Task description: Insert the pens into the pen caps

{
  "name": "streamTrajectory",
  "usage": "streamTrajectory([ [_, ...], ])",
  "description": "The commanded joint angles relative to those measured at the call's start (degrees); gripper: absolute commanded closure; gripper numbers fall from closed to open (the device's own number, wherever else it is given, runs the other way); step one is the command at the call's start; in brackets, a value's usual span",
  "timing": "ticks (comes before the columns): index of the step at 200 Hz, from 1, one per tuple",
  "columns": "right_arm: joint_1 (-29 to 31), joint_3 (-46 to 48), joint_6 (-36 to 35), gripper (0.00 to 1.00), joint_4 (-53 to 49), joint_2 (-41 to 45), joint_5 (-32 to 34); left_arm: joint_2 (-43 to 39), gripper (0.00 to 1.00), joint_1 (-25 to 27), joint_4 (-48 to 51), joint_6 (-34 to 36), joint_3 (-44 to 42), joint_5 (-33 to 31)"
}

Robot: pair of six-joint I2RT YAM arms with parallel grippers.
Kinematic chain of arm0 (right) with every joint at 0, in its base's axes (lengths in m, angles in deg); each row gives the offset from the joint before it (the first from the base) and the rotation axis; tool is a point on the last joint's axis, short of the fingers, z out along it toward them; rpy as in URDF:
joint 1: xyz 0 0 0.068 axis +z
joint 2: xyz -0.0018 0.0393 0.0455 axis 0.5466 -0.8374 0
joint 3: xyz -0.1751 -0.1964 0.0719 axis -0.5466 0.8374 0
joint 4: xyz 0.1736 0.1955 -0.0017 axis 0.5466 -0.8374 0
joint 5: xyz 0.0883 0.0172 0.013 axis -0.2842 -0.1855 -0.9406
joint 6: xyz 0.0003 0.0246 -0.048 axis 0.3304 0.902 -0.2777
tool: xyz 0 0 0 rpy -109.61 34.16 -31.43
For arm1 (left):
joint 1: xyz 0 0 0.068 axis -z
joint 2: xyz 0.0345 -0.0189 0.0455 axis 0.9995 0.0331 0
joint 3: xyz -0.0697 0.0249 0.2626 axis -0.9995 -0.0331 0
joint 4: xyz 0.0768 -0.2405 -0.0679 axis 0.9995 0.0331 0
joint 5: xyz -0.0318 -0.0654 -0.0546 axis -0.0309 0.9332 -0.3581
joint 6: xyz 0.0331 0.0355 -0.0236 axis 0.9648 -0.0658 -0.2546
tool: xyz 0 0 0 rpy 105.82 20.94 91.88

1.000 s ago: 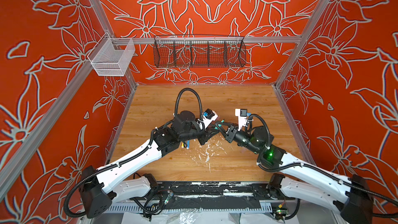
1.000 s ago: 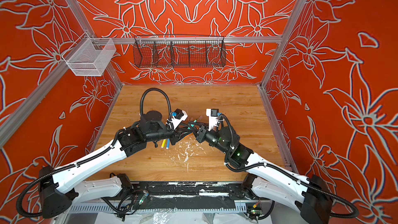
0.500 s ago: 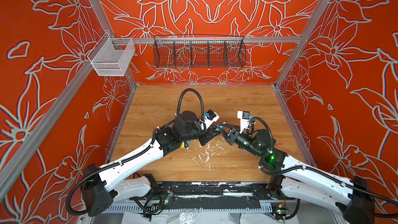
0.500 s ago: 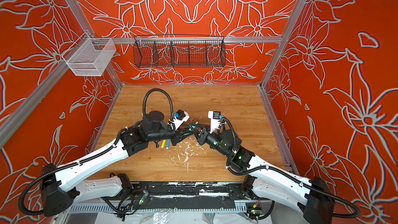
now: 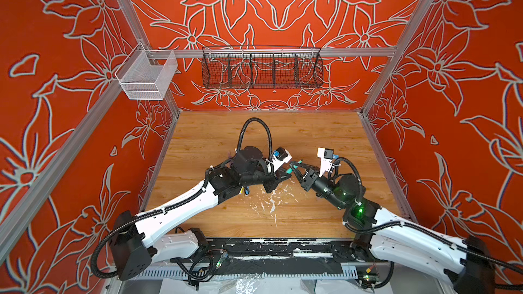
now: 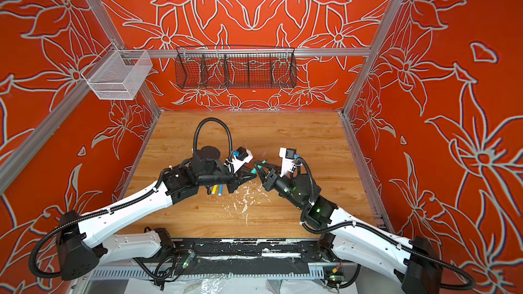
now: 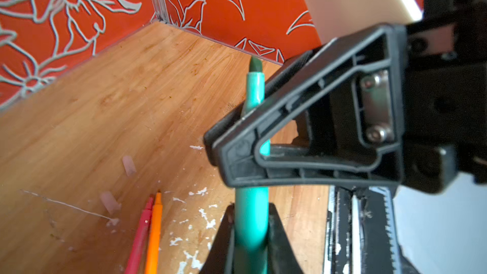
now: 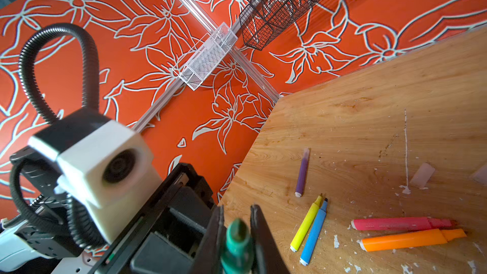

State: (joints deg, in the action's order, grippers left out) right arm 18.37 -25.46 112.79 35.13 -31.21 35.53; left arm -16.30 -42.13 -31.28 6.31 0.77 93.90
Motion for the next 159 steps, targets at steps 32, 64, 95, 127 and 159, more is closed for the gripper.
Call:
streamTrajectory([
  [32, 0.51, -0.11, 0.62, 0.76, 1.76, 0.60, -0.06, 0.92, 1.00, -0.01, -0.39, -0.61, 1.65, -3.56],
  [64, 0.44, -2.22, -1.81, 0.41, -8.60, 2.53, 3.15, 0.70, 1.00, -0.26, 0.59, -8.61, 3.57, -18.89],
  [95, 0.40, -6.43, -3.52, 0.40, -27.80, 3.62, 14.61, -3.27, 1.00, -0.58, 1.51, -14.54, 2.64, -30.45],
  [127, 0.11, -7.97, -4.34, 0.40, -36.00, -0.27, 25.12, -8.36, 1.00, -1.45, 0.03, -17.45, 0.16, -34.23],
  [159, -3.08, -15.56, -5.27, 0.40, -42.13, -12.58, 25.83, -10.82, 1.00, -2.97, -0.25, -18.45, -0.29, -35.46],
])
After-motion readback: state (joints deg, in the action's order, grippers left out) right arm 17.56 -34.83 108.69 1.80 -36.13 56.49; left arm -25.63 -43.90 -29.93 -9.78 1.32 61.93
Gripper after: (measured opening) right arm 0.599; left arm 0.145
